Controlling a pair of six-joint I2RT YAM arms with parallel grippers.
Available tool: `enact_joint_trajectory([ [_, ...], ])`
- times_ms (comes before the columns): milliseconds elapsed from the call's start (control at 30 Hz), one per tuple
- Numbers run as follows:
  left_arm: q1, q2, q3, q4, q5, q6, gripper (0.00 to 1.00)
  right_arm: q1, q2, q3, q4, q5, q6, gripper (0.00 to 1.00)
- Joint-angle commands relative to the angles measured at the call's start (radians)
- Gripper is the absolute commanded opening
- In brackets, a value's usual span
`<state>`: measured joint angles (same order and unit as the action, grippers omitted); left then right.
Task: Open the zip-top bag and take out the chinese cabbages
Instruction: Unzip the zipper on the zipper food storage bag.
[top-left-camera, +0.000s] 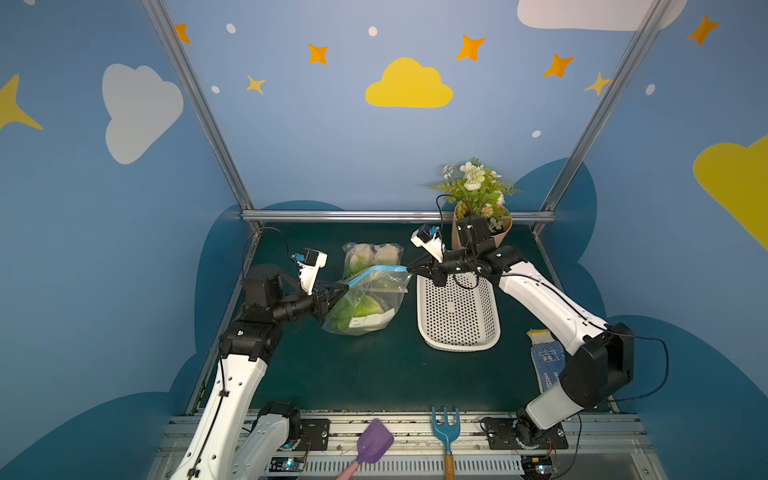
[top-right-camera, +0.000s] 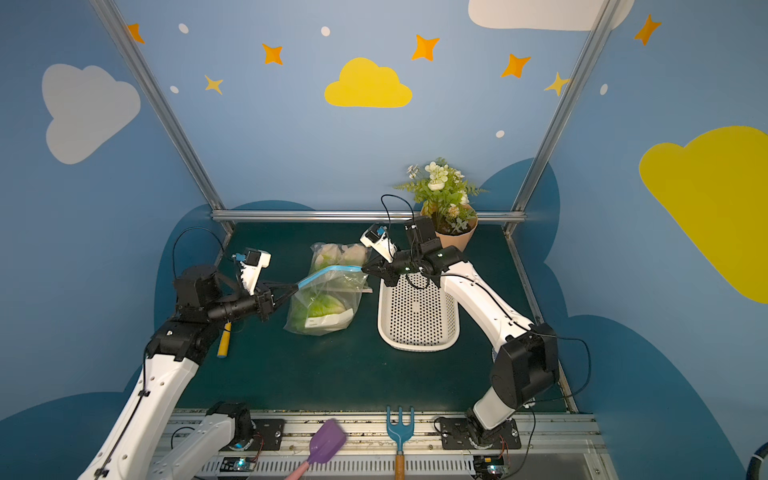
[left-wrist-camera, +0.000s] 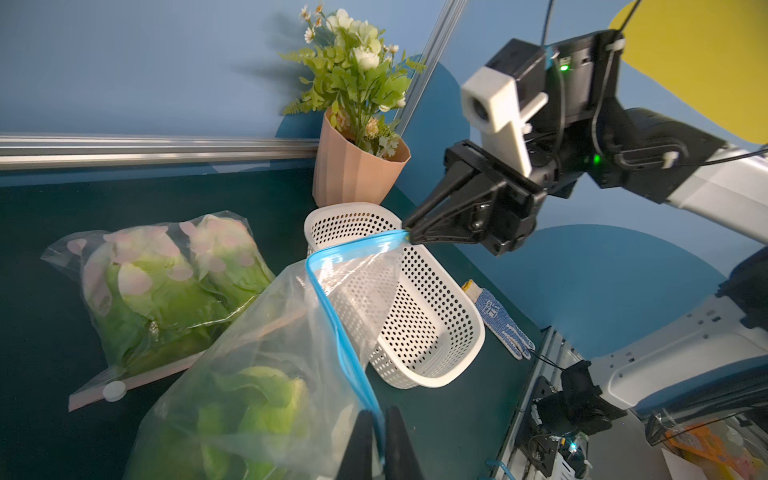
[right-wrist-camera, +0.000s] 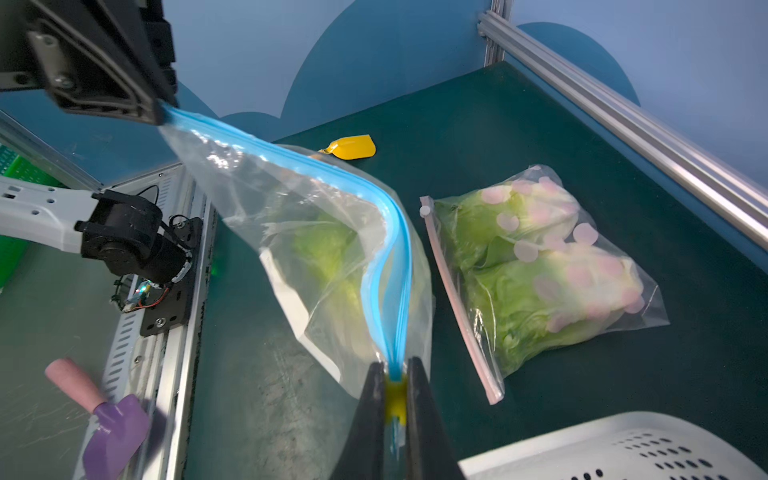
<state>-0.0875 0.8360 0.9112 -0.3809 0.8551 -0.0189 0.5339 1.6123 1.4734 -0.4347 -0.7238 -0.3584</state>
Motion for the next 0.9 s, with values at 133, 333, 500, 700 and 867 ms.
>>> enact_joint_trajectory([
  [133, -0.049, -0.151, -0.086, 0.042, -0.022, -0.097, 0.12, 0.025, 0.099, 0.102, 0.179, -0.007, 0.045, 0.00],
  [333, -0.102, -0.141, -0.108, 0.044, -0.024, -0.123, 0.12, 0.047, 0.201, 0.185, 0.291, -0.021, 0.110, 0.00],
  [500, -0.153, -0.127, -0.143, 0.112, -0.052, -0.170, 0.12, 0.052, 0.242, 0.220, 0.371, -0.029, 0.127, 0.00],
  [700, -0.235, -0.110, -0.175, 0.238, -0.071, -0.244, 0.19, 0.052, 0.264, 0.235, 0.452, -0.038, 0.132, 0.00],
  [867, -0.334, -0.086, -0.151, 0.242, -0.103, -0.234, 0.26, 0.052, 0.289, 0.258, 0.461, -0.064, 0.129, 0.00],
])
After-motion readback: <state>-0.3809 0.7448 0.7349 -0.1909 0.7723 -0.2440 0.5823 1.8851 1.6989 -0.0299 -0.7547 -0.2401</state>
